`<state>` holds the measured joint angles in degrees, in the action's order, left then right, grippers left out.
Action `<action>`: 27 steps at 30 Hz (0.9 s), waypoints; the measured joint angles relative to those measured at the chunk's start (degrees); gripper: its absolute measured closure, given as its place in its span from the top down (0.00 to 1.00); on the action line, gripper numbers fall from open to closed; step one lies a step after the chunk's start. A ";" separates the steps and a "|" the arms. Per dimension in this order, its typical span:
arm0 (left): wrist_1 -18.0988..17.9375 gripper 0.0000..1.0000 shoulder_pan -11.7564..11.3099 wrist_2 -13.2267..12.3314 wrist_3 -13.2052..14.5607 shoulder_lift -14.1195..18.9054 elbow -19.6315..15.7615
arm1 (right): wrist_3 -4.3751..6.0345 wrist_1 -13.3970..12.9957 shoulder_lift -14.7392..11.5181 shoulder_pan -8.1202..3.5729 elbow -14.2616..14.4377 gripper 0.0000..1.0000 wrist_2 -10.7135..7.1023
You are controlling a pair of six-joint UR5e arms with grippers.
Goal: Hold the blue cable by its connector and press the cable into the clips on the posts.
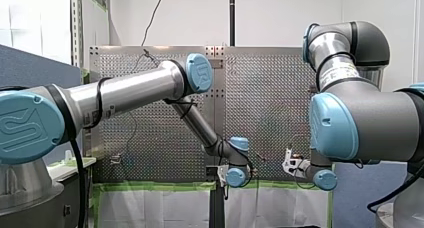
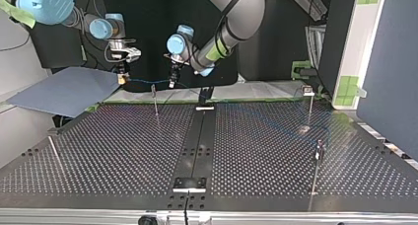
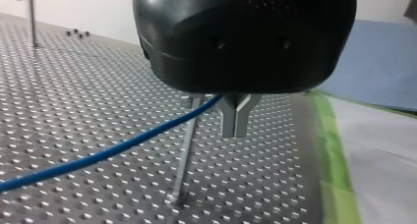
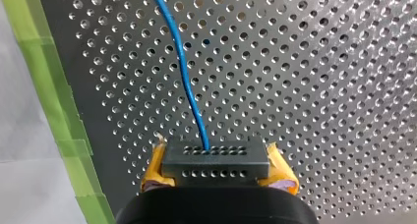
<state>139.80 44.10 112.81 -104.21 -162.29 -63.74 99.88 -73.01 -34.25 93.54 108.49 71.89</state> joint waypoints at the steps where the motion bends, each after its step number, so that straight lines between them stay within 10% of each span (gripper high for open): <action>1: -0.15 0.00 0.08 0.15 0.03 -0.28 0.06 | 0.37 -0.08 0.04 -0.15 -0.18 0.00 -0.02; 27: -0.04 0.00 0.95 0.86 1.69 -0.72 3.02 | 5.49 1.56 0.01 -2.16 -3.57 0.00 -0.70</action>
<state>139.76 45.06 113.67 -102.52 -163.01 -60.71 105.37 -71.46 -34.24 91.38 104.92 71.19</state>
